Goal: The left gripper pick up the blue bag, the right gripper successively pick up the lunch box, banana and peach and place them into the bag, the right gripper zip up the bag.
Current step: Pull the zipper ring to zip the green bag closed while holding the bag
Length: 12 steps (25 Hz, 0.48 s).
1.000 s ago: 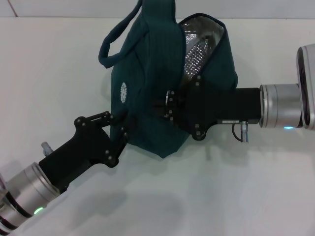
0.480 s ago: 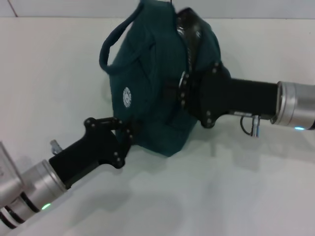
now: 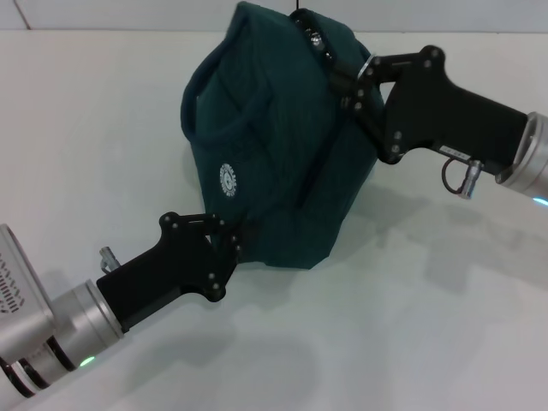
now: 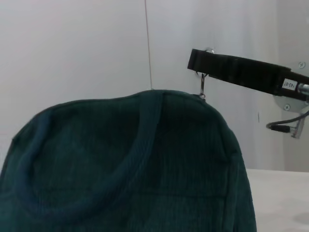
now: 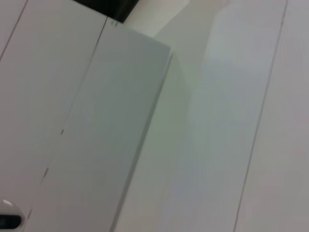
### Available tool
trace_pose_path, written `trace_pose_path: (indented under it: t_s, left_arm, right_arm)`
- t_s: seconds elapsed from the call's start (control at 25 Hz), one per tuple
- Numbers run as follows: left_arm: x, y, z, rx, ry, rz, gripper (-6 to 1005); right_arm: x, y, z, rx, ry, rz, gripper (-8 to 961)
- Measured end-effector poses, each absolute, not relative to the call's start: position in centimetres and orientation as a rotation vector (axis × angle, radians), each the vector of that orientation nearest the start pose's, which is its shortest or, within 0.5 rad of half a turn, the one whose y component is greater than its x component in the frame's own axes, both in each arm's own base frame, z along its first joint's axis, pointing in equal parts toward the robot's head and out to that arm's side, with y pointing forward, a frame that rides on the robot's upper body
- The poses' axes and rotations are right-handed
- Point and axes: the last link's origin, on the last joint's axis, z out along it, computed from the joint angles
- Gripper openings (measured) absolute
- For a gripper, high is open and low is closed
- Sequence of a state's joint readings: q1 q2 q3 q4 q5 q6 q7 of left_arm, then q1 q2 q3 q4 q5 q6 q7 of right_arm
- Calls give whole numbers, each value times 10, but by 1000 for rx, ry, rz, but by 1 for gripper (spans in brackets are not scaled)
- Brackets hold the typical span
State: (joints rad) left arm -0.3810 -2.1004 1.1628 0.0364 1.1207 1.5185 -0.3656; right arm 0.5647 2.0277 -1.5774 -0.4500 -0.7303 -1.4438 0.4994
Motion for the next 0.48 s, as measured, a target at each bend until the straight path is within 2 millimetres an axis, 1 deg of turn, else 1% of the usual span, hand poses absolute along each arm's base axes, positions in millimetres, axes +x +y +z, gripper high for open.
trace_pose_path:
  t_s: [0.16, 0.36, 0.48]
  left_arm:
    - [-287, 241, -76, -2348, -236, -953, 61]
    - [-275, 238, -71, -2331, -187, -1064, 69]
    - [-268, 240, -67, -2319, -164, -1119, 169]
  right_arm:
    - [174, 339, -30, -2339, -305, 1163, 24]
    - [172, 338, -32, -2351, -315, 1165, 24]
    - [172, 338, -34, -2359, -320, 1166, 24]
